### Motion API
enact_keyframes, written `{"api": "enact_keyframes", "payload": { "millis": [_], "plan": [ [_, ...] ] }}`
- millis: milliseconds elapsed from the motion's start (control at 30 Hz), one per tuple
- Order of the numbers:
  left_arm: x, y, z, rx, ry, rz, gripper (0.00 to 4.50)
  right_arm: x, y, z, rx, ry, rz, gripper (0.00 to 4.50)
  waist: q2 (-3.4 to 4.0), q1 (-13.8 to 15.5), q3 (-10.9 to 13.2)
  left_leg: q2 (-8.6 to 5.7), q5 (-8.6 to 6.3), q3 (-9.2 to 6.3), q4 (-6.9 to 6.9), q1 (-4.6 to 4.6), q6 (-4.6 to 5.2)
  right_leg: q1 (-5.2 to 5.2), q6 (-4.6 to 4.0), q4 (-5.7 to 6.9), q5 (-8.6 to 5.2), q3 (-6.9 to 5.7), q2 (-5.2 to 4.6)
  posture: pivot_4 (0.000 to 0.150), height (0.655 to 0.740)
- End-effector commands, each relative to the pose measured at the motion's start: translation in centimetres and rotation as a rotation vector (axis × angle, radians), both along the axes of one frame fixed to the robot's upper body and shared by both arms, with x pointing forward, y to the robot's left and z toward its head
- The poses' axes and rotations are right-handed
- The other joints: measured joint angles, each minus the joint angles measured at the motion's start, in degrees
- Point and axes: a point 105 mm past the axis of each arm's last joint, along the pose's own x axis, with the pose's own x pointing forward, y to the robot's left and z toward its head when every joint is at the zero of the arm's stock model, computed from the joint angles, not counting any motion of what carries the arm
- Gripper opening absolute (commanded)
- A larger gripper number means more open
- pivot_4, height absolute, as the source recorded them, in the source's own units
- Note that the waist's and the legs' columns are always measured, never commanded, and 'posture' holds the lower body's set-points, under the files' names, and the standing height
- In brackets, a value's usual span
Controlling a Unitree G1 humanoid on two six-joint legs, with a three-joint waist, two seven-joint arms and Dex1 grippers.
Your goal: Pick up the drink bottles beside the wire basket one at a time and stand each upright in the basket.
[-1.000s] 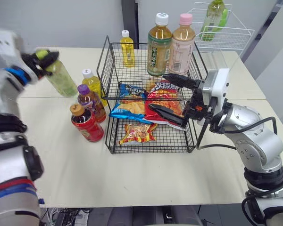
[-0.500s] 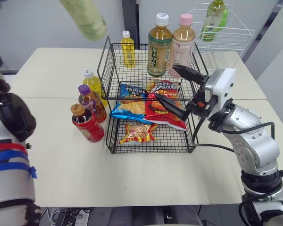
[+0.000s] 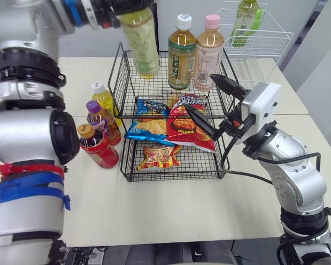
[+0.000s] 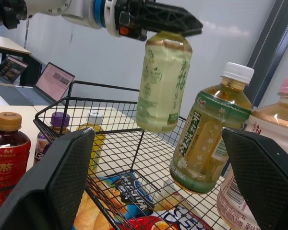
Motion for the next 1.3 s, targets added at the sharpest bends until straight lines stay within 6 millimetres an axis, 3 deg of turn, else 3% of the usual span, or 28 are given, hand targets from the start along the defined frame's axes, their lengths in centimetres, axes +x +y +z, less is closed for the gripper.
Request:
{"api": "enact_keyframes", "payload": {
  "millis": [33,300,500,767,833,1067,1167,1300],
  "plan": [
    [-0.2,-0.3,1.5,-0.007,-0.083,0.018,1.38,-0.8,0.1,0.9,0.0,-0.052,0.0,4.5,0.0,0.0,0.0,0.0,0.0,0.0,0.0,0.0,0.0,0.0,0.0,0.0,0.0,0.0,0.0,0.15,0.74],
    [1.5,-0.7,-0.7,-0.012,-0.044,0.064,1.38,-1.0,0.4,0.7,-0.015,-0.047,0.006,4.5,0.0,-0.1,0.0,-0.01,0.0,0.0,-0.01,-0.01,0.0,0.0,-0.17,-0.01,0.1,-0.01,-0.01,0.15,0.74],
    [1.8,-0.7,-1.1,-0.035,-0.032,0.065,1.38,-1.0,0.5,0.9,-0.013,-0.053,0.012,4.5,0.0,-0.1,0.0,-0.02,0.0,0.0,0.02,0.04,0.0,0.05,-0.17,0.01,0.1,0.0,-0.01,0.15,0.74],
    [0.9,1.3,0.5,-0.101,-0.054,0.071,3.93,-0.9,0.6,0.7,-0.024,-0.042,0.031,4.5,0.0,-0.2,0.0,-0.01,0.0,0.0,0.02,0.05,0.0,0.05,-0.18,0.02,0.11,-0.01,-0.01,0.15,0.74],
    [0.3,2.6,0.5,-0.119,-0.059,0.067,4.46,-0.9,0.6,0.7,-0.031,-0.04,0.042,4.5,0.01,-0.4,0.0,-0.01,0.0,0.0,0.02,0.06,0.0,0.05,-0.18,0.02,0.11,0.0,-0.01,0.15,0.74],
    [-2.8,8.3,0.1,-0.166,-0.075,0.134,4.46,-0.7,0.8,0.6,-0.05,-0.018,0.116,4.5,0.01,-0.8,0.0,0.02,0.0,0.0,0.01,0.11,0.0,0.05,-0.19,0.08,0.12,0.03,0.0,0.15,0.74],
    [-5.6,11.9,-1.4,-0.139,-0.047,0.23,4.46,-1.0,1.5,0.5,-0.072,0.012,0.233,4.5,0.04,-1.2,0.0,0.03,0.0,-0.02,0.02,0.12,-0.01,0.08,-0.19,0.07,0.12,0.03,0.0,0.15,0.74],
    [-9.9,15.2,-4.3,-0.086,0.044,0.344,4.46,-1.7,2.7,0.1,-0.138,0.053,0.434,4.5,0.04,-1.8,0.0,0.06,0.0,0.02,-0.02,0.17,-0.01,0.12,-0.2,0.05,0.12,0.06,-0.03,0.15,0.74]
  ]
}}
